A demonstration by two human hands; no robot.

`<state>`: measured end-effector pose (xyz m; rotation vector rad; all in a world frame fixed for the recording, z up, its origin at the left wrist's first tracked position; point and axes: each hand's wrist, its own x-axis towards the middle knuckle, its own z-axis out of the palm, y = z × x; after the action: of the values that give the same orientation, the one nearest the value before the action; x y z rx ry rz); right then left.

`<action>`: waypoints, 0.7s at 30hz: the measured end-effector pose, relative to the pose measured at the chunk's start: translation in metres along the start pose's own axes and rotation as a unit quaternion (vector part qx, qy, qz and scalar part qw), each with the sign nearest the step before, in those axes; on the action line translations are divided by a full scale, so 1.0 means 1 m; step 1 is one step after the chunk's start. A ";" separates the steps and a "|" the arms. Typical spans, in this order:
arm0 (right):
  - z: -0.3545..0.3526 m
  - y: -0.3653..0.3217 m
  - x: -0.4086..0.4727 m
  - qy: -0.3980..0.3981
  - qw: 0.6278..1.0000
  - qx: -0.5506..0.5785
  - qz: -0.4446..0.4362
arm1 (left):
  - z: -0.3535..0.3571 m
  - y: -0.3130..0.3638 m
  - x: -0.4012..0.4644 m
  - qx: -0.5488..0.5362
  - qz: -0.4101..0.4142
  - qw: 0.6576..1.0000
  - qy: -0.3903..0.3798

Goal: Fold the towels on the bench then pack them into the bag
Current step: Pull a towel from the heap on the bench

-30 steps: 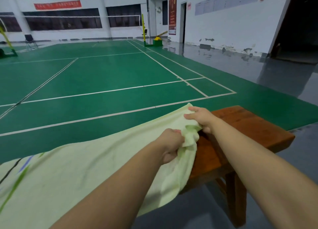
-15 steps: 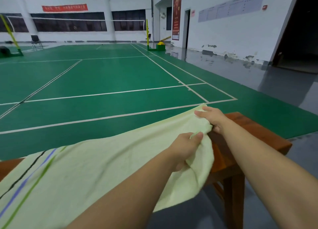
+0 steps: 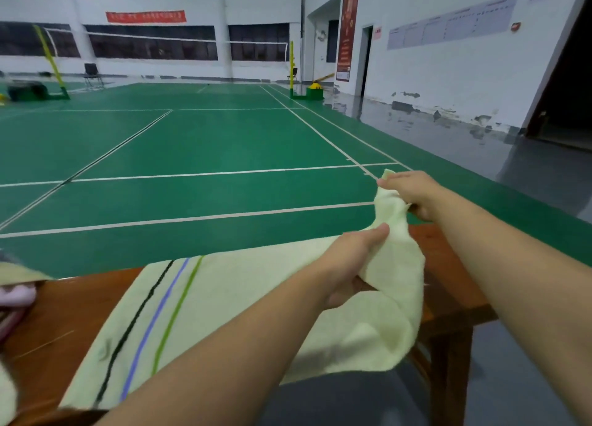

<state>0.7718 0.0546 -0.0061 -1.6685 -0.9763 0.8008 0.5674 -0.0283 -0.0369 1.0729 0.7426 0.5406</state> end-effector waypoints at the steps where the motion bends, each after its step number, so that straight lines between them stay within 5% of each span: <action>1: 0.016 -0.007 -0.003 -0.017 1.000 -0.015 -0.005 | -0.011 0.004 -0.011 0.001 0.007 1.000 0.006; 14: 0.289 -0.073 -0.083 -0.184 0.976 -0.062 -0.093 | -0.187 0.015 -0.169 0.093 0.095 0.961 0.244; 18: 0.357 -0.075 -0.116 -0.239 0.968 -0.043 -0.060 | -0.248 -0.002 -0.209 0.122 0.028 0.932 0.339; 21: 0.384 -0.062 -0.133 -0.315 0.948 -0.046 -0.010 | -0.273 -0.014 -0.225 0.245 -0.106 0.892 0.366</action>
<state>0.3669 0.1100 -0.0471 -1.4948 -1.4797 1.3349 0.2145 -0.0357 -0.0652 1.2284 1.7124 0.5859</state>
